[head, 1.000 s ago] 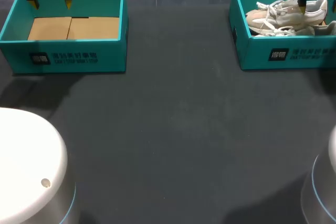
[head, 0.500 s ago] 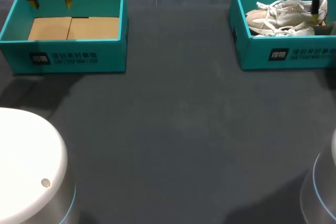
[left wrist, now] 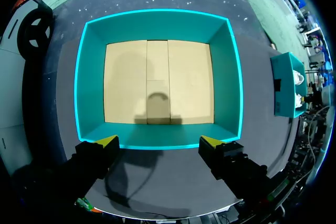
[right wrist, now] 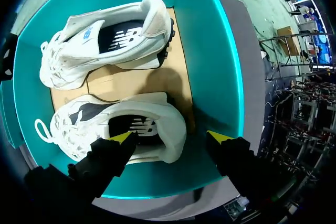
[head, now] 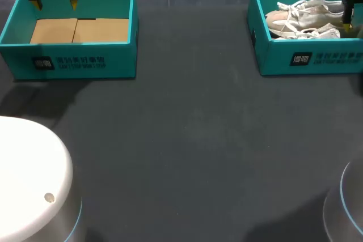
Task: Take the shoe out of the shoebox, open the shoe tongue, remove and reinsert the insole, then place the shoe into the shoebox
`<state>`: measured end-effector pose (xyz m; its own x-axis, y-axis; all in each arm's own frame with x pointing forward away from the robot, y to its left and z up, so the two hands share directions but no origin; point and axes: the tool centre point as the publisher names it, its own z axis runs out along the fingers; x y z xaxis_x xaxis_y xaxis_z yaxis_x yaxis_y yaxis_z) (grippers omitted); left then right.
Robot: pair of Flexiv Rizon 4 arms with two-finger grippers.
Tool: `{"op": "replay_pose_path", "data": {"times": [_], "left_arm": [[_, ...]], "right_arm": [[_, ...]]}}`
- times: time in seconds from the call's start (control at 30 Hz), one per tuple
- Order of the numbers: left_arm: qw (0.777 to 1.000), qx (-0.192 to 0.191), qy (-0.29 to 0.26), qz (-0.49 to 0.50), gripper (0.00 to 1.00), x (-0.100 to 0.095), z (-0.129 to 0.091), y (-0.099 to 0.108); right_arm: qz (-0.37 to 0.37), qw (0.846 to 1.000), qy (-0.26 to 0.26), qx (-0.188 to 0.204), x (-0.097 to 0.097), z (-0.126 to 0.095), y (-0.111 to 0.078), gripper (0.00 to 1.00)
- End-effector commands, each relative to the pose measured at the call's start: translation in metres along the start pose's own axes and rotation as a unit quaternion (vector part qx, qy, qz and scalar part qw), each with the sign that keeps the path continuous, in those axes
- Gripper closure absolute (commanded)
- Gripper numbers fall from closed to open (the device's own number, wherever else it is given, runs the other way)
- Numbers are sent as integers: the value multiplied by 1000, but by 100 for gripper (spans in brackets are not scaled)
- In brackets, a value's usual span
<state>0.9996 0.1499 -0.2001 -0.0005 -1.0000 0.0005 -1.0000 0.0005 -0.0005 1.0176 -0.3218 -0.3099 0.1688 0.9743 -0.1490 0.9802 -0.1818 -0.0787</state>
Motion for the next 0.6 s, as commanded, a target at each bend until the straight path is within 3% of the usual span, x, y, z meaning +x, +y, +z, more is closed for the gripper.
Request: {"op": "replay_pose_path", "data": {"times": [0.03, 0.23, 0.5, 0.6], "left_arm": [[1000, 0, 0, 0, 0, 0, 0, 0], [1000, 0, 0, 0, 0, 0, 0, 0], [1000, 0, 0, 0, 0, 0, 0, 0], [1000, 0, 0, 0, 0, 0, 0, 0]], "right_arm": [[0, 1000, 5, -1, -3, 10, -3, 19], [-7, 1000, 7, 1, -3, 21, -4, 22], [-20, 1000, 10, -4, 0, 31, -6, 43], [-20, 1000, 10, 2, 2, 39, -7, 45]]}}
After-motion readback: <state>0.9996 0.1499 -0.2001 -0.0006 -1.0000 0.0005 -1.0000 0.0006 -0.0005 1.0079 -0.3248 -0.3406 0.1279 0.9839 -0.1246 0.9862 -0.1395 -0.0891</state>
